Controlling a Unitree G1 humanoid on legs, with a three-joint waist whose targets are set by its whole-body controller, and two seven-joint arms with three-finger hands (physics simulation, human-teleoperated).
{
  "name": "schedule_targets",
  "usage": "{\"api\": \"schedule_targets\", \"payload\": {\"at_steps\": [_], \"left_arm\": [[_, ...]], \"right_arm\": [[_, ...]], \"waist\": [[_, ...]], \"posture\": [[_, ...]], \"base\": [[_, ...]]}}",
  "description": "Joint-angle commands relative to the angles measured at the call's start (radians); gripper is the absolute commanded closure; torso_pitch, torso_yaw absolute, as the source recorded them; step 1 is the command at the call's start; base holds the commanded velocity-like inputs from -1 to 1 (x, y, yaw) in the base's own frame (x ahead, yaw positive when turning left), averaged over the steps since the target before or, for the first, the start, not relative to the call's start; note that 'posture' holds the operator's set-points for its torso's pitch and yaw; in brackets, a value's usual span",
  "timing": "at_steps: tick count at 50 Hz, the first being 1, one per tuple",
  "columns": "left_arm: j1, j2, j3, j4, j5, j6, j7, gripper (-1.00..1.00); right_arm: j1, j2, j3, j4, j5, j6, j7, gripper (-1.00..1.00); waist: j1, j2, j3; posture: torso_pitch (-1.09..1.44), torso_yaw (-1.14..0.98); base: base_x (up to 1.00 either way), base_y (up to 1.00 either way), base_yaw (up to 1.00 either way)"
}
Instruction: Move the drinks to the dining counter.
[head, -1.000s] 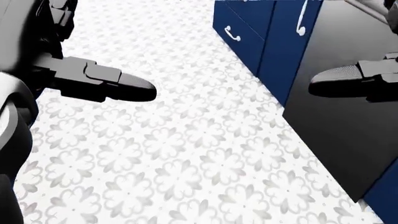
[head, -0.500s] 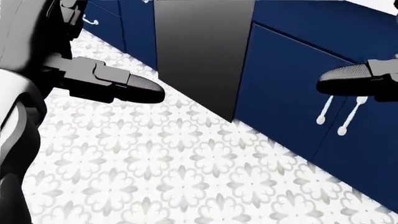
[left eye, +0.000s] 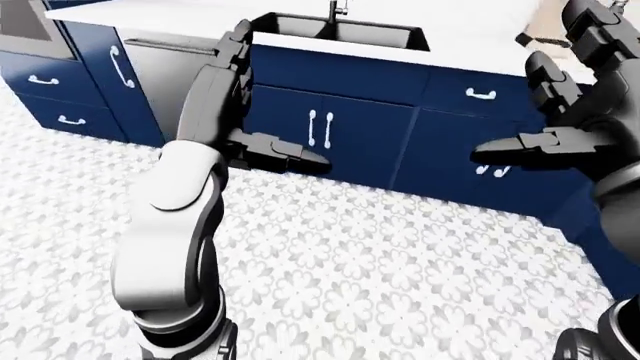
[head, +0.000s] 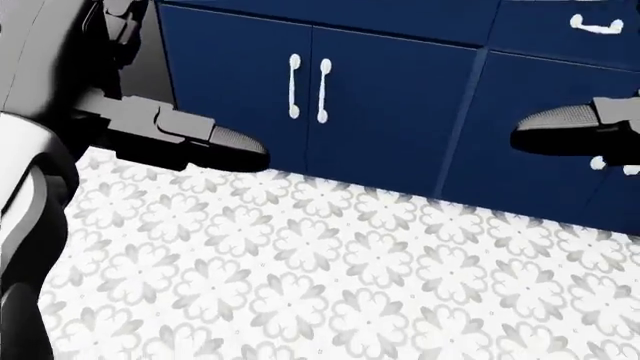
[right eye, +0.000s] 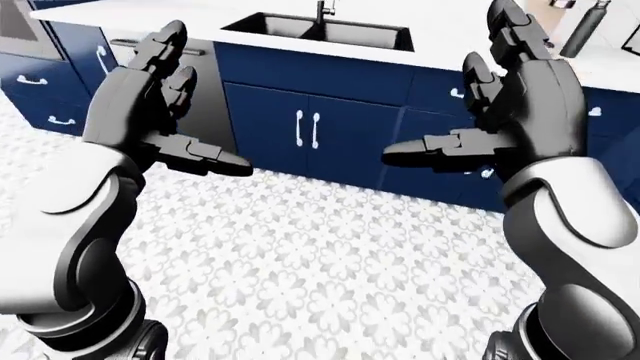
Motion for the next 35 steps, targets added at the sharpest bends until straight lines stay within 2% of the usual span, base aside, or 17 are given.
{"api": "schedule_targets", "payload": {"at_steps": [1,4,5,6,7,8,10,12,13,16,17,29,31,32,33,34,35], "left_arm": [[-0.033,0.012,0.017,-0.03,0.015,-0.019,0.008,-1.0],[-0.035,0.014,0.02,-0.03,0.013,-0.021,0.006,-1.0],[-0.037,0.014,0.02,-0.033,0.013,-0.017,0.006,-1.0],[-0.037,0.015,0.02,-0.034,0.013,-0.016,0.006,-1.0],[-0.038,0.015,0.02,-0.038,0.013,-0.011,0.006,-1.0],[-0.039,0.015,0.019,-0.041,0.013,-0.007,0.006,-1.0],[-0.037,0.014,0.019,-0.041,0.012,-0.01,0.007,-1.0],[-0.035,0.014,0.019,-0.041,0.012,-0.012,0.007,-1.0],[-0.035,0.014,0.019,-0.041,0.011,-0.012,0.007,-1.0],[-0.037,0.016,0.019,-0.044,0.012,-0.008,0.007,-1.0],[-0.035,0.015,0.019,-0.043,0.011,-0.01,0.008,-1.0],[-0.01,0.008,0.011,-0.046,0.016,-0.027,0.009,-1.0],[-0.005,0.006,0.01,-0.043,0.016,-0.033,0.009,-1.0],[-0.003,0.004,0.009,-0.041,0.017,-0.037,0.01,-1.0],[-0.001,0.003,0.009,-0.039,0.017,-0.041,0.01,-1.0],[0.0,0.002,0.009,-0.037,0.017,-0.044,0.01,-1.0],[0.001,0.002,0.009,-0.034,0.018,-0.047,0.01,-1.0]], "right_arm": [[-0.027,-0.011,-0.005,-0.017,0.007,-0.025,-0.002,-1.0],[-0.023,-0.009,0.003,-0.017,0.004,-0.032,0.0,-1.0],[-0.024,-0.006,0.003,-0.016,0.003,-0.033,-0.002,-1.0],[-0.027,-0.001,0.0,-0.013,0.005,-0.036,-0.006,-1.0],[-0.017,-0.016,0.018,-0.015,-0.022,-0.055,0.006,-1.0],[-0.017,-0.014,0.025,-0.015,-0.036,-0.056,0.01,-1.0],[-0.02,-0.01,0.026,-0.02,-0.05,-0.054,0.018,-1.0],[-0.025,-0.004,0.025,-0.02,-0.057,-0.045,0.029,-1.0],[-0.031,-0.002,0.02,-0.02,-0.055,-0.038,0.031,-1.0],[-0.043,0.0,0.015,-0.015,-0.055,-0.03,0.031,-1.0],[-0.047,-0.001,0.013,-0.015,-0.054,-0.028,0.031,-1.0],[-0.056,-0.007,0.008,-0.012,-0.041,-0.033,0.027,-1.0],[-0.055,-0.008,0.008,-0.01,-0.041,-0.037,0.027,-1.0],[-0.052,-0.008,0.009,-0.008,-0.042,-0.042,0.029,-1.0],[-0.051,-0.008,0.01,-0.006,-0.043,-0.045,0.03,-1.0],[-0.049,-0.009,0.011,-0.005,-0.044,-0.047,0.031,-1.0],[-0.051,-0.009,0.01,-0.005,-0.042,-0.045,0.031,-1.0]], "waist": [[0.008,-0.008,-0.011],[0.017,0.036,0.009],[0.022,0.069,0.006],[0.05,0.137,-0.027],[0.083,0.086,0.052],[0.059,0.085,0.02],[0.045,0.095,-0.009],[0.041,0.089,-0.004],[0.043,0.082,-0.015],[0.054,0.106,-0.011],[0.061,0.102,-0.011],[0.135,0.019,-0.004],[0.135,-0.016,-0.011],[0.136,-0.058,-0.02],[0.142,-0.084,-0.008],[0.113,-0.016,0.025],[0.121,-0.03,0.004]], "posture": [[0.0,0.0],[0.0,0.0],[0.0,0.0],[0.0,0.0],[0.0,0.0],[0.0,0.0],[0.0,0.0],[0.0,0.0],[0.0,0.0],[0.0,0.0],[0.0,0.0],[0.0,0.0],[0.0,0.0],[0.0,0.0],[0.0,0.0],[0.0,0.0],[0.0,0.0]], "base": [[-0.44,0.0,-1.0],[-0.38,0.0,-1.0],[-0.34,0.0,-1.0],[-0.23,-0.74,0.0],[0.0,0.0,0.0],[0.0,0.0,0.0],[0.0,0.0,0.0],[0.0,0.0,0.0],[0.0,-0.34,0.0],[0.0,-0.81,0.0],[0.0,-1.0,0.0],[0.0,-1.0,0.0],[0.0,-1.0,0.0],[0.0,-1.0,0.0],[0.01,-1.0,0.0],[0.02,-1.0,0.0],[0.05,-1.0,0.0]]}}
